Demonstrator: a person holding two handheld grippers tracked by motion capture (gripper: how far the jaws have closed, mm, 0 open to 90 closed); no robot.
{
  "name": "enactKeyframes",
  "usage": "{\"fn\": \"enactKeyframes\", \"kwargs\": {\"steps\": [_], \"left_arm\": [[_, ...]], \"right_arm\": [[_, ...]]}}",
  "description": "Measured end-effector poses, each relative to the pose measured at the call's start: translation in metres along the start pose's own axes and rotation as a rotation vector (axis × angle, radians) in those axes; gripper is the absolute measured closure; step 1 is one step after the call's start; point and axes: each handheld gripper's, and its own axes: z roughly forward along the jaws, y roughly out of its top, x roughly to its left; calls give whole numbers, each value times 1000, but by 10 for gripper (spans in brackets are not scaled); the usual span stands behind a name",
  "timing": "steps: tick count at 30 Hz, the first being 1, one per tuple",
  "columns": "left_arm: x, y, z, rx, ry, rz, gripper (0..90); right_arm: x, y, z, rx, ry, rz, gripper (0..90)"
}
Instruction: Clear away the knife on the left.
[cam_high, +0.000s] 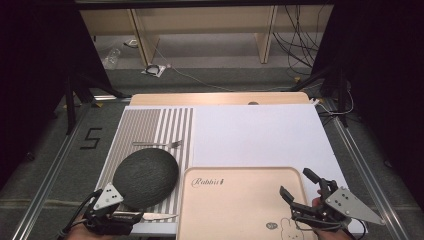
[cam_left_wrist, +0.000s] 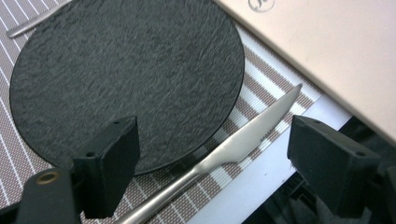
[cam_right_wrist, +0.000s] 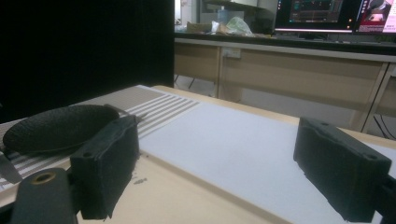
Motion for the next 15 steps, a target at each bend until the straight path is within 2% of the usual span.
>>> {"fn": "enactKeyframes", "kwargs": {"steps": [2, 8, 15], "left_arm": [[0, -1, 1, 31, -1, 11, 182], [2, -4, 3, 78, 6, 19, 185], [1, -8, 5, 152, 35, 41, 190]], "right_arm": [[0, 0, 0, 0, 1, -1, 152], [1, -1, 2, 3, 4, 0, 152], [1, -1, 2, 6, 8, 2, 152]]}}
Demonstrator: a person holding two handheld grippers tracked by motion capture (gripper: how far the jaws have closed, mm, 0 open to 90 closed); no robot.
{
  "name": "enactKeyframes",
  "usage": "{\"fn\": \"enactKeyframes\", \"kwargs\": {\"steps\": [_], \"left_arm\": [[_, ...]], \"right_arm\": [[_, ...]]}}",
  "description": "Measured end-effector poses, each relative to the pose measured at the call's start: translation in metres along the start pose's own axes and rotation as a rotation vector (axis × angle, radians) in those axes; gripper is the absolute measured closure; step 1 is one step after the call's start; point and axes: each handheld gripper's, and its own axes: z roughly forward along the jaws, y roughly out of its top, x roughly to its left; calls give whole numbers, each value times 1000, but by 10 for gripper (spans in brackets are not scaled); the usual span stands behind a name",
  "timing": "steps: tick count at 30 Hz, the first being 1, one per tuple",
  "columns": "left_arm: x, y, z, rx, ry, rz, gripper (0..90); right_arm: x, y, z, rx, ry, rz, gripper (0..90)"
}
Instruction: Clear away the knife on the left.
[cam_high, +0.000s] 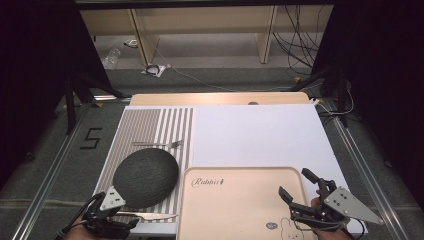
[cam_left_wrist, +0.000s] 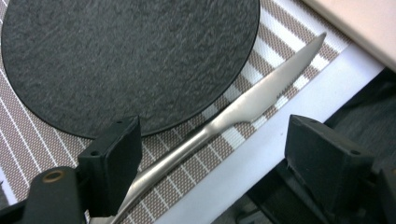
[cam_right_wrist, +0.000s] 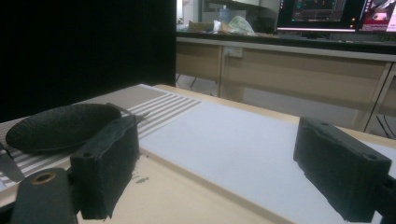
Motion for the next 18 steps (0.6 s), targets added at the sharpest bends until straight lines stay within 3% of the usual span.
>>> {"fn": "enactKeyframes", "kwargs": {"steps": [18], "left_arm": [[20, -12, 16, 90, 2, -13, 244]], "right_arm": [[1, 0, 2, -6, 6, -1, 153]]}}
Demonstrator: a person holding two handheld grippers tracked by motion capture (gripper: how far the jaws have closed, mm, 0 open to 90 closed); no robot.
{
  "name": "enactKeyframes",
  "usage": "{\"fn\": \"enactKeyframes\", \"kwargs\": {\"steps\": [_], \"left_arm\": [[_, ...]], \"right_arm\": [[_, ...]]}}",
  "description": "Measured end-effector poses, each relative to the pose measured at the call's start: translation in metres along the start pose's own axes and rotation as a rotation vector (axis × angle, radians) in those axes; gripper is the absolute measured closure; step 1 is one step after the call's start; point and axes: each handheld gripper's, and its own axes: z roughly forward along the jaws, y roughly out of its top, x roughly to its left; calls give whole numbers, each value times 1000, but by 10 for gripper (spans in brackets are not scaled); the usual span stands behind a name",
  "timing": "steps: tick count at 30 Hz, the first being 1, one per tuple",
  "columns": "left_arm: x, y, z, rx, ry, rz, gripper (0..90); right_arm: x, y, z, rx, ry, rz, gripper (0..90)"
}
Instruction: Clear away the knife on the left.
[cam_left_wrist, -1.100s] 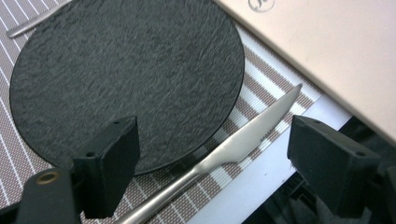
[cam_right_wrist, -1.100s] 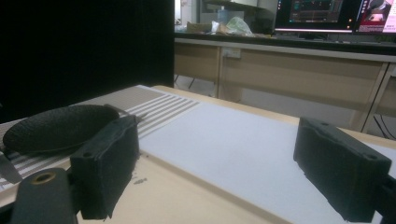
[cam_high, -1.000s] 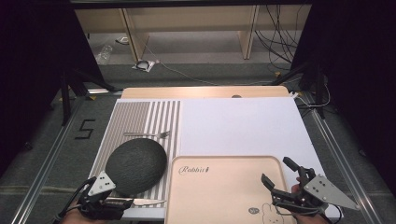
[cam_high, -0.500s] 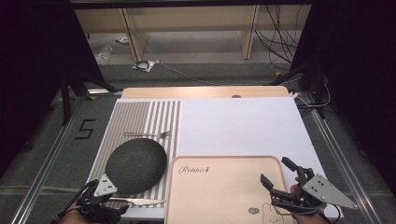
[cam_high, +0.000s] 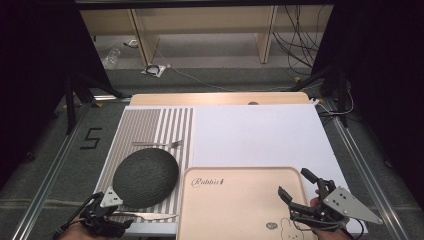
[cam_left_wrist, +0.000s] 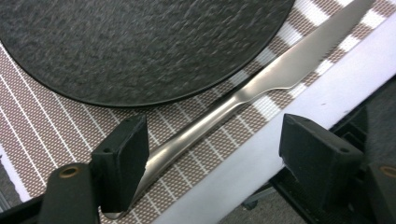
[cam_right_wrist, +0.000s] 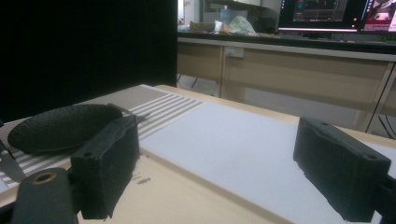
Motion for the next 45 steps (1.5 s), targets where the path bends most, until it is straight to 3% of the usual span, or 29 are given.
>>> {"fn": "enactKeyframes", "kwargs": {"steps": [12, 26, 36, 45], "left_arm": [[14, 2, 14, 54, -25, 0, 278], [16, 6, 22, 92, -54, 41, 301], [12, 11, 21, 129, -91, 88, 416], [8, 18, 21, 167, -113, 157, 543]], "right_arm": [[0, 0, 0, 2, 0, -5, 154], [0, 0, 0, 3, 2, -5, 155], [0, 0, 0, 5, 3, -1, 156], [-1, 0, 1, 9, -2, -9, 157]]}}
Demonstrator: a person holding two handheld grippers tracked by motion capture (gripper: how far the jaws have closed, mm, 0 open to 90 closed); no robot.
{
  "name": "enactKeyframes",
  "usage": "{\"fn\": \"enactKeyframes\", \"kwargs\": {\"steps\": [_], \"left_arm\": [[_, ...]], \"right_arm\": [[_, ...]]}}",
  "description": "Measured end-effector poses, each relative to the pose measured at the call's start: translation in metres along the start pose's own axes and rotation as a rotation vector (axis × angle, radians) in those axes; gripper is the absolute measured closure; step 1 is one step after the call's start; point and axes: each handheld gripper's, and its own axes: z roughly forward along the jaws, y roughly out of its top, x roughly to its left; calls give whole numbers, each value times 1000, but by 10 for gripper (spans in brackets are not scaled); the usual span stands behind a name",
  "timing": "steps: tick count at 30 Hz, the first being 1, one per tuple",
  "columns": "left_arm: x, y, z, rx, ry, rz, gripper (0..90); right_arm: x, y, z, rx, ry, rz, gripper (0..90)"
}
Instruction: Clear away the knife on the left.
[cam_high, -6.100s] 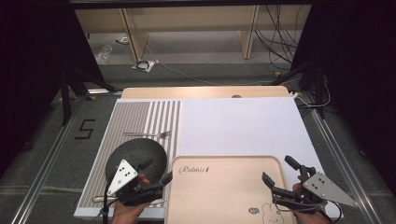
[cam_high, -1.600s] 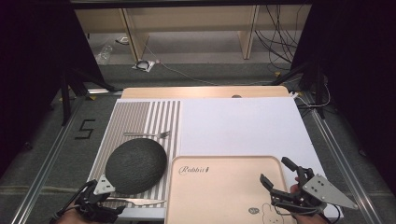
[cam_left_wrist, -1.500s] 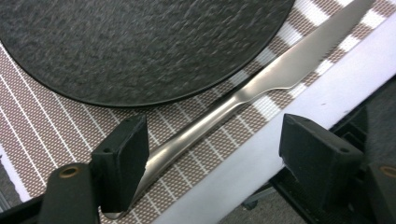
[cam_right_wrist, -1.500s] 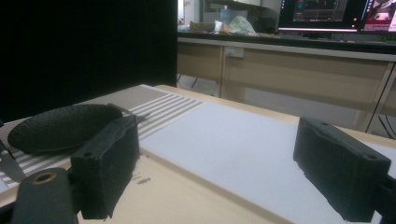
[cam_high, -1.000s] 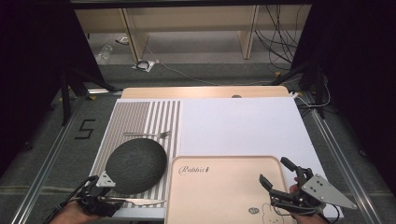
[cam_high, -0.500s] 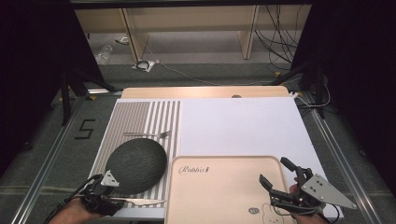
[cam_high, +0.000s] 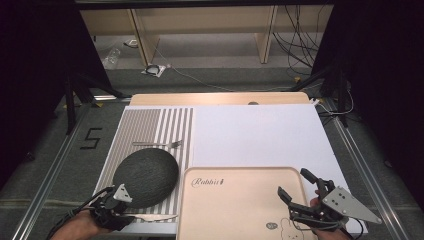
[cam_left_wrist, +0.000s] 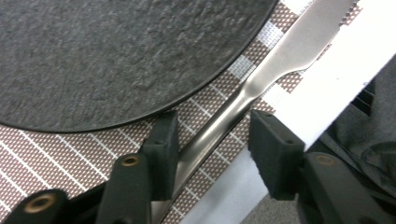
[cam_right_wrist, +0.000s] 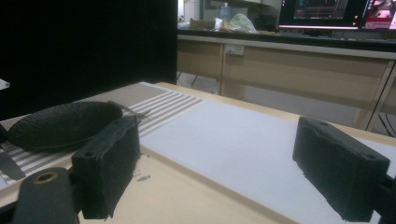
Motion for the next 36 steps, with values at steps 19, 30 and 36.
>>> {"fn": "enactKeyframes", "kwargs": {"steps": [19, 30, 36], "left_arm": [[-3, 6, -1, 61, -24, 112, 715], [-8, 6, -1, 73, -14, 160, 785], [-10, 9, -1, 90, -1, 155, 790]], "right_arm": [[-1, 0, 0, 0, -3, 8, 160], [0, 0, 0, 6, 0, 10, 160], [-1, 0, 0, 9, -1, 8, 160]]}}
